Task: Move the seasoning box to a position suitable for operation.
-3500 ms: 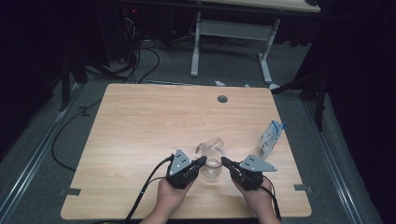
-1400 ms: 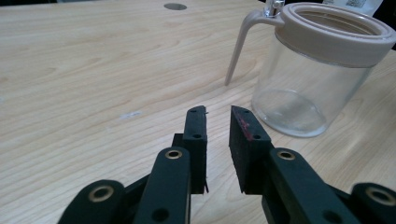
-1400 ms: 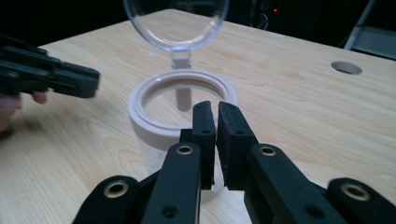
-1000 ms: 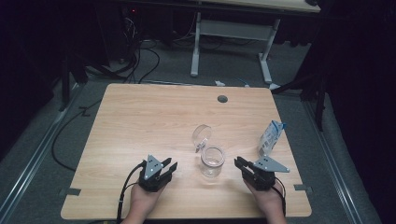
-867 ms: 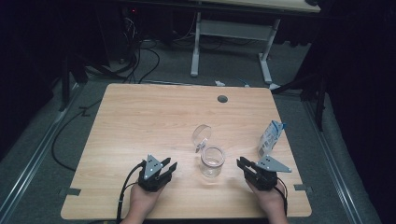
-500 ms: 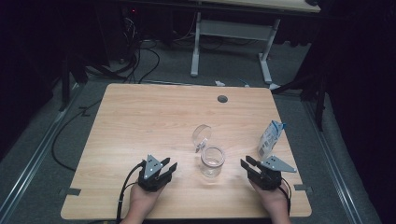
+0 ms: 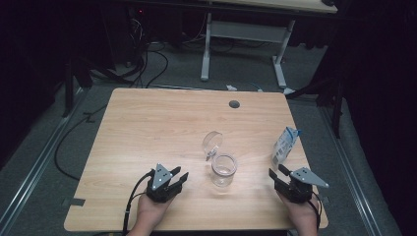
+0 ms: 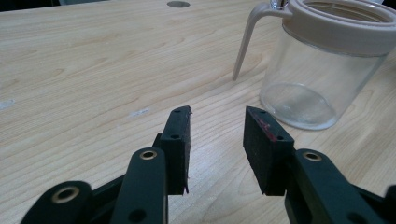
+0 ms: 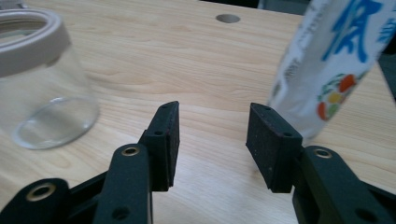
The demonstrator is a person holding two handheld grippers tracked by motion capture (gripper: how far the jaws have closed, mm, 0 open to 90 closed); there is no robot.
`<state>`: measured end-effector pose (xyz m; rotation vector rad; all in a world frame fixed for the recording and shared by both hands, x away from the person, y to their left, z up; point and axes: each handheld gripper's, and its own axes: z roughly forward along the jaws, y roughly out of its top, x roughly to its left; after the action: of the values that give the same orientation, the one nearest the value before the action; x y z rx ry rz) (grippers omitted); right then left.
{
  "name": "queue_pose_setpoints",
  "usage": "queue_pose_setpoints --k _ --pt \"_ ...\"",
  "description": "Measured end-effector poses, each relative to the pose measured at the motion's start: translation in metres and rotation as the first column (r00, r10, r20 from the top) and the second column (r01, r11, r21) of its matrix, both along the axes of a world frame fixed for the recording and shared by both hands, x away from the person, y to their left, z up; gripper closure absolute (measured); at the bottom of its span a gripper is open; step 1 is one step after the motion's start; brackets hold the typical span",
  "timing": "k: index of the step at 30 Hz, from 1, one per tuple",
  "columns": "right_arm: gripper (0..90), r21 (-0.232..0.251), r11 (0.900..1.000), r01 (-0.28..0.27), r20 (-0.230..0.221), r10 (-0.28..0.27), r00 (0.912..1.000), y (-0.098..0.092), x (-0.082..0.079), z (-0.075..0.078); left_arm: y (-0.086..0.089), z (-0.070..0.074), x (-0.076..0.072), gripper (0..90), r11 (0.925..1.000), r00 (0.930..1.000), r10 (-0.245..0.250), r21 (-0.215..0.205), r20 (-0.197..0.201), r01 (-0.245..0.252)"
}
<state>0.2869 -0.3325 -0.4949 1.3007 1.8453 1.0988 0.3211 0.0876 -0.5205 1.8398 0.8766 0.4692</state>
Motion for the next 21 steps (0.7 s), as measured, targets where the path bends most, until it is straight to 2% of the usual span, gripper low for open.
queue_pose_setpoints --k 9,13,16,21 --pt "46.1 -0.005 0.997 0.08 0.024 -0.079 0.9965 -0.015 0.011 0.005 0.009 -0.001 -0.006 61.6 0.9999 0.9999 0.014 -0.001 -0.001 -0.014" --pt "46.0 -0.03 0.992 0.121 0.032 -0.12 0.9923 -0.019 0.023 0.006 0.017 -0.001 -0.012 61.6 0.9994 0.9994 0.034 -0.001 0.004 -0.034" --pt "47.2 -0.025 0.99 0.14 0.032 -0.139 0.9897 -0.021 0.03 0.006 0.024 -0.001 -0.017 61.6 0.9986 0.9986 0.052 0.004 0.005 -0.052" --pt "51.9 -0.055 0.985 0.163 0.042 -0.161 0.9861 -0.015 0.042 0.007 0.032 -0.001 -0.022 61.7 0.9967 0.9967 0.081 0.003 0.005 -0.081"
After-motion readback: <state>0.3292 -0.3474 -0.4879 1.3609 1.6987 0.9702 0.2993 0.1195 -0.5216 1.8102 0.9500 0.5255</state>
